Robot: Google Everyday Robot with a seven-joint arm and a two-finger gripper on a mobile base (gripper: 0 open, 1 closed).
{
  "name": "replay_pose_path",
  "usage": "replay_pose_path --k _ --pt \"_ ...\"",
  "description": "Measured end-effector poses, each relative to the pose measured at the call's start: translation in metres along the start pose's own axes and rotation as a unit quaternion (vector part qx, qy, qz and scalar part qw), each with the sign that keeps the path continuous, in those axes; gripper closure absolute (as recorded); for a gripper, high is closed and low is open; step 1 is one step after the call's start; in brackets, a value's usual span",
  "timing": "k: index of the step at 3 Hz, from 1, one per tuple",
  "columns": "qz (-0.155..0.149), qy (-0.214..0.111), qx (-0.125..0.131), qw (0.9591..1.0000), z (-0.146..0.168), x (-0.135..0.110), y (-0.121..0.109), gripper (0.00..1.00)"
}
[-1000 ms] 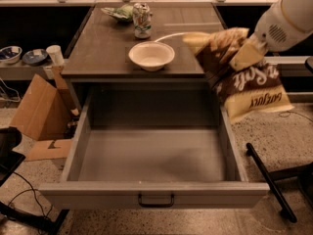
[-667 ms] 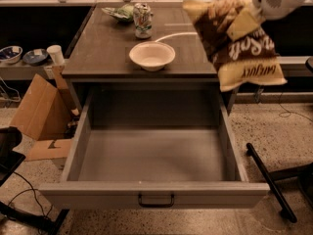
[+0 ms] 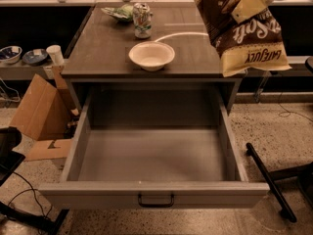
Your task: Pick brown chip bag from top drawer and place on counter
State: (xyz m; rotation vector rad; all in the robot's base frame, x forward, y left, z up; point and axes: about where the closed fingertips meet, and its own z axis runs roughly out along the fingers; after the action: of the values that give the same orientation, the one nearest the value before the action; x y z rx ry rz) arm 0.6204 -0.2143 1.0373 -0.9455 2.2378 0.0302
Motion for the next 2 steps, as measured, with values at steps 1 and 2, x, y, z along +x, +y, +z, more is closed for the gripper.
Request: replay_pose_path --k 1,2 --pt "0.010 -0.023 0.013 0.9996 0.025 -0.013 -0.015 1.00" --pt "0.017 -0.054 0.050 0.9972 0.066 -0.046 -0.051 1.00"
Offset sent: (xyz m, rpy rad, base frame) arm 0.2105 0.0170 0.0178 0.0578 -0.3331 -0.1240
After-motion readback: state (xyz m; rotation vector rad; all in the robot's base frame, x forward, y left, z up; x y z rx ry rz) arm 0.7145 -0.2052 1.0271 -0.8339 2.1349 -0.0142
